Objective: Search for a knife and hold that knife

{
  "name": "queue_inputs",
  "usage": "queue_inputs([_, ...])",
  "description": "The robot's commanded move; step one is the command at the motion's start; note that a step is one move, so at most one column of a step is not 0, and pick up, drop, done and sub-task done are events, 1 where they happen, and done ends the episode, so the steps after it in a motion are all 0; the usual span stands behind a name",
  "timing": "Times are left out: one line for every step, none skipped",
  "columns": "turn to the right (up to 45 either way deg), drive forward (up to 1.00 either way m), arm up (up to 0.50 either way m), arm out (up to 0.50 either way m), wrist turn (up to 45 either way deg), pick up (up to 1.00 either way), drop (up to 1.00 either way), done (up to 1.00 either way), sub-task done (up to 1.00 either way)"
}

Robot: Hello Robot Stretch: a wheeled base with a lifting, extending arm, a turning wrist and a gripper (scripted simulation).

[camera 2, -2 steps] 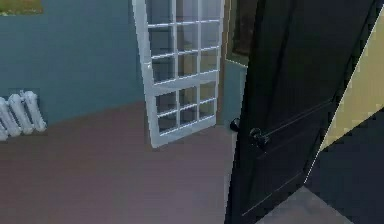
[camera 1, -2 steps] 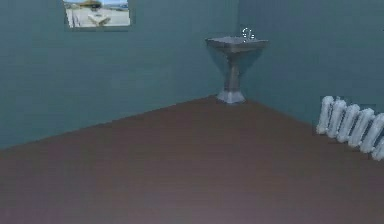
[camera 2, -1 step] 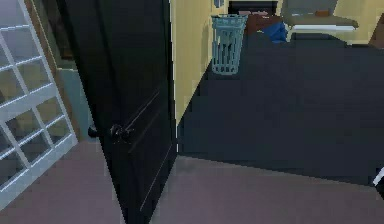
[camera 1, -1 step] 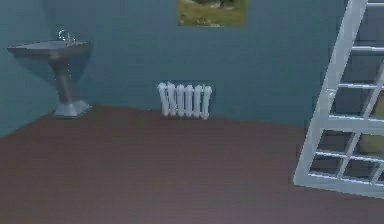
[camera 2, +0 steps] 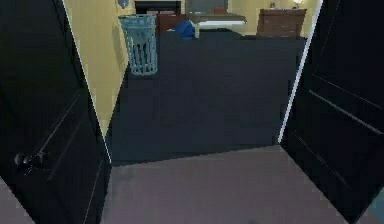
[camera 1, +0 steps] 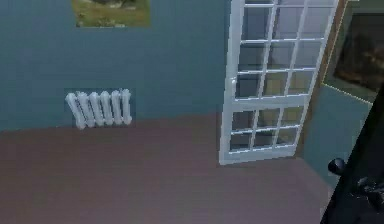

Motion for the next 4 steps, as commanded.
queue_inputs([0.0, 1.0, 0.0, 0.0, 0.0, 0.0, 0.0, 0.0, 0.0])
queue_inputs([9.0, 0.0, 0.0, 0.0, 0.0, 0.0, 0.0, 0.0, 0.0])
queue_inputs([0.0, 0.25, 0.0, 0.0, 0.0, 0.0, 0.0, 0.0, 0.0])
queue_inputs([-15.0, 0.0, 0.0, 0.0, 0.0, 0.0, 0.0, 0.0, 0.0])
